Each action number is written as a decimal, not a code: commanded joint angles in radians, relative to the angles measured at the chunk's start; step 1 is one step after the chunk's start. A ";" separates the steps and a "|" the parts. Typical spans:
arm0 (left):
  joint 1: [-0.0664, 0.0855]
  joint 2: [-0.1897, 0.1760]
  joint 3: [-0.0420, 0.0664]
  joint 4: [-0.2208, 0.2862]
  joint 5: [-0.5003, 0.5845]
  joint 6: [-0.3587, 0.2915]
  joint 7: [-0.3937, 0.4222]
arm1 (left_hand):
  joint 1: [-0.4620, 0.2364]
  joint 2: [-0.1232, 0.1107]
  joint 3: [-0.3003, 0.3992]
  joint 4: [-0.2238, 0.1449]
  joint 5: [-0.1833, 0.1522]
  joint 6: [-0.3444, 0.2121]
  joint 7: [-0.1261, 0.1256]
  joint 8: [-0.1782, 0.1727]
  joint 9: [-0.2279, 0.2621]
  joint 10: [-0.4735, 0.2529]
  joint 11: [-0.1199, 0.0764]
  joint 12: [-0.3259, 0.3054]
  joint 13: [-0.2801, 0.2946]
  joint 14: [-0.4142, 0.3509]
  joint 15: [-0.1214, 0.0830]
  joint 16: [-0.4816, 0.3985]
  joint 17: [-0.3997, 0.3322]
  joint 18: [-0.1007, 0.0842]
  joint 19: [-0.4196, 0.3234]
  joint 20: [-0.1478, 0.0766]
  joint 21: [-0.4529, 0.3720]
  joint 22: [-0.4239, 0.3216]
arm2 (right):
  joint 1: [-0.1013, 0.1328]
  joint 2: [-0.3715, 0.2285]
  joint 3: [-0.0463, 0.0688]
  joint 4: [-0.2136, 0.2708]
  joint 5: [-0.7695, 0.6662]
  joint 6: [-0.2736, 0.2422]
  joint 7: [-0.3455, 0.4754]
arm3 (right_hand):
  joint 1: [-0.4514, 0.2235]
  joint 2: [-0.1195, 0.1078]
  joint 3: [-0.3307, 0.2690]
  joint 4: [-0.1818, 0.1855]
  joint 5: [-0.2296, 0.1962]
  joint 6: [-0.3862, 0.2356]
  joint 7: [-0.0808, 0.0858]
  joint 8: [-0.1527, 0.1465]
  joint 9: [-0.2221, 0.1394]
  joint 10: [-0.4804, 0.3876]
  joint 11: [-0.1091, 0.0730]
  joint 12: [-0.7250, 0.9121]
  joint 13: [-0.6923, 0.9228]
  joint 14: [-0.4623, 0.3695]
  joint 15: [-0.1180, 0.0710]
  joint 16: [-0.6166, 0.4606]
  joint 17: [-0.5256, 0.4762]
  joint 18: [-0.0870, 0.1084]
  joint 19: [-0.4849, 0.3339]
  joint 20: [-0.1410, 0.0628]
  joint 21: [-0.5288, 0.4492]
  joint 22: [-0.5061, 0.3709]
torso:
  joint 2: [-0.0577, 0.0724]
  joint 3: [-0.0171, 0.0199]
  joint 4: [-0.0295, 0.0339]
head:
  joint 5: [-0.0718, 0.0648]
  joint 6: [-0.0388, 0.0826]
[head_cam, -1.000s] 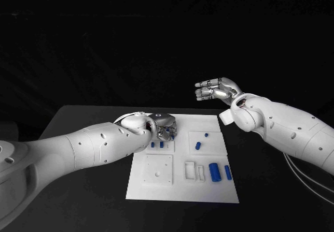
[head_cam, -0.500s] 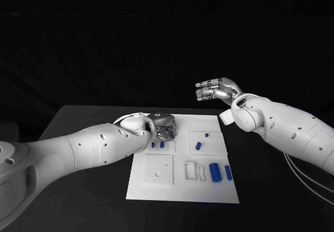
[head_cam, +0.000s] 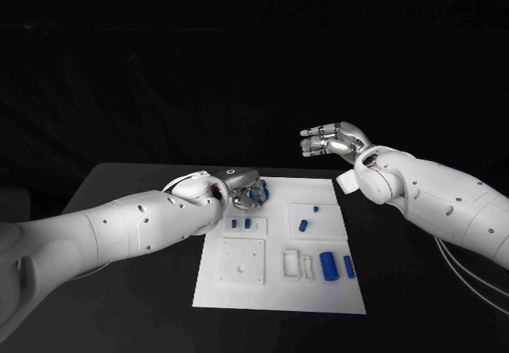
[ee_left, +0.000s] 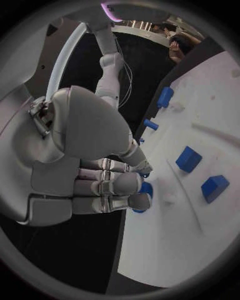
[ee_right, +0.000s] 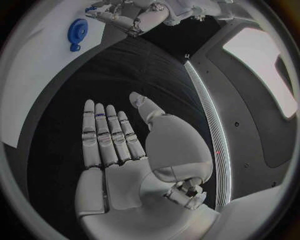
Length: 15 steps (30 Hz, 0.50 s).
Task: Assemble the parts on the task board
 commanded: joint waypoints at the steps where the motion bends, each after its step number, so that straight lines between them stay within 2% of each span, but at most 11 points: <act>1: 0.002 -0.029 0.018 0.038 0.067 0.006 0.009 | -0.008 -0.001 0.003 0.000 -0.006 -0.009 -0.001 0.002 0.001 -0.006 0.002 0.002 -0.002 0.003 -0.001 -0.004 -0.001 0.014 -0.008 0.001 0.007 0.021 | 0.000 -0.003 0.001 0.002 -0.007 0.014 0.009 | -0.002 0.007 0.006 -0.002 0.003 0.006 -0.001 -0.004 -0.001 0.005 0.001 -0.002 0.000 -0.002 -0.002 0.000 0.001 0.012 -0.005 0.000 -0.003 0.000 | -0.001 0.0003 0.0032 | -0.003 0.000; 5: 0.007 -0.062 0.035 0.070 0.081 0.035 -0.002 | -0.008 -0.002 0.003 0.000 -0.006 -0.010 -0.001 0.002 0.001 -0.007 0.002 0.002 -0.002 0.003 -0.001 -0.004 0.000 0.014 -0.009 0.001 0.007 0.021 | 0.000 -0.006 0.000 0.003 -0.007 0.014 0.008 | -0.002 0.007 0.006 -0.002 0.003 0.006 -0.001 -0.004 -0.001 0.005 0.001 -0.002 0.000 -0.002 -0.002 0.000 0.001 0.012 -0.005 0.000 -0.003 0.000 | -0.003 0.0011 0.0059 | -0.006 0.000; 7: 0.013 -0.080 0.042 0.085 0.087 0.058 -0.010 | -0.008 -0.002 0.002 0.000 -0.006 -0.010 -0.001 0.002 0.001 -0.007 0.002 0.002 -0.002 0.002 -0.001 -0.005 -0.001 0.014 -0.009 0.001 0.007 0.020 | 0.000 -0.007 0.000 0.004 -0.007 0.014 0.008 | -0.002 0.007 0.006 -0.002 0.003 0.006 -0.001 -0.004 -0.001 0.005 0.001 -0.002 0.000 -0.002 -0.002 0.000 0.001 0.012 -0.005 0.000 -0.003 0.000 | -0.002 0.0001 0.0050 | -0.004 0.000; 15: 0.025 -0.131 0.049 0.106 0.096 0.133 -0.039 | -0.006 -0.002 -0.004 0.005 -0.012 -0.011 -0.001 0.002 0.000 -0.009 0.002 0.002 -0.002 0.000 0.001 -0.005 0.000 0.014 -0.014 0.003 0.006 0.020 | 0.000 -0.012 0.000 0.008 -0.009 0.014 0.008 | -0.002 0.007 0.006 -0.002 0.003 0.006 -0.001 -0.004 -0.001 0.005 0.001 -0.002 0.000 -0.002 -0.002 0.000 0.001 0.012 -0.005 0.000 -0.003 0.000 | 0.000 0.0000 0.0030 | -0.004 -0.001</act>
